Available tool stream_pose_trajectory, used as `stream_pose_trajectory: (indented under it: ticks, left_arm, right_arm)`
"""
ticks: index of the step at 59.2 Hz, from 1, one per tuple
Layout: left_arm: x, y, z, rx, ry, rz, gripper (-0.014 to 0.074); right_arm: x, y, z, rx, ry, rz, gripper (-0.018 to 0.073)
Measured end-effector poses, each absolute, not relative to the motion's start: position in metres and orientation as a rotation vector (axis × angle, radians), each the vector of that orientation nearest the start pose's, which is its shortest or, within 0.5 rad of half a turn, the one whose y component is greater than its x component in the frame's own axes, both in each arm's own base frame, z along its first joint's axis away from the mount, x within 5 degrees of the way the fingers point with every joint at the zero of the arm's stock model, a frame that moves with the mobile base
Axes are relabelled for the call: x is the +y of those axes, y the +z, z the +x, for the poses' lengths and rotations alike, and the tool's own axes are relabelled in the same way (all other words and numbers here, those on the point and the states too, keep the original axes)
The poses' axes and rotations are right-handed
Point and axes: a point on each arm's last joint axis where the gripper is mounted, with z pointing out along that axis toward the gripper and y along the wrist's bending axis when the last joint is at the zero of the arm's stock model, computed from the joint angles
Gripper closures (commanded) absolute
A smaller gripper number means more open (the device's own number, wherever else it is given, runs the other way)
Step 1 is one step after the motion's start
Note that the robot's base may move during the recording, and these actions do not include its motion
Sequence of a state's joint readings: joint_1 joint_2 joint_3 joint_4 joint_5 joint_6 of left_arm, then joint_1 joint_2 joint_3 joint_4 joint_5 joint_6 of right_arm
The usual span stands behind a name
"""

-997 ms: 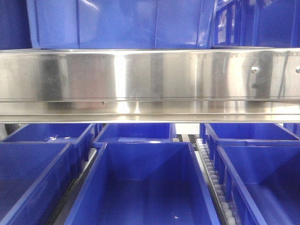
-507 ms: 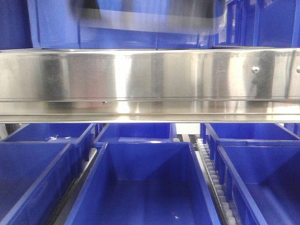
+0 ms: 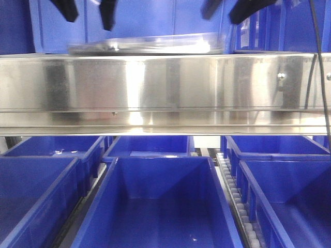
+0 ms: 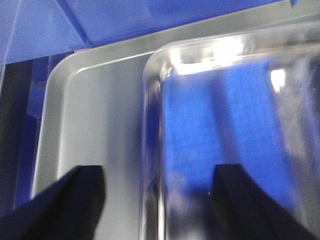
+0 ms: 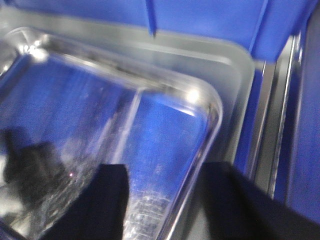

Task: Stack silver trays without gaps
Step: 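Lower the tray onto the stack and open both grippers, then raise both grippers away from the stacked trays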

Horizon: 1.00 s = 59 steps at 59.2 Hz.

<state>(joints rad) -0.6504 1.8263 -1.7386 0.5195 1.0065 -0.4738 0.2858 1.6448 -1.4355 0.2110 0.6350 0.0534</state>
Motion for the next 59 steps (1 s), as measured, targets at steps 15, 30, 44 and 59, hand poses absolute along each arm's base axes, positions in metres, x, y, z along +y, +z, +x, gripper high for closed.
stream_pose_trajectory:
  ticks: [15,30,44,59]
  left_arm:
    - [-0.210,0.357,0.343,2.320,0.189,0.389,0.0209]
    - [-0.187,0.422,0.311,2.151,0.040,0.289,0.0635]
    - [-0.151,0.495,0.256,1.875,-0.148,0.235,0.0583]
    - [-0.099,0.507,0.175,1.636,-0.276,0.269,0.0583]
  right_arm:
    - [0.116,0.354,0.352,2.275,0.412,-0.140,0.0350]
    - [0.104,0.430,0.311,2.043,0.422,-0.183,0.0643]
    - [0.087,0.462,0.255,1.896,0.397,-0.227,0.0640]
    - [0.060,0.446,0.177,1.702,0.367,-0.207,0.0640]
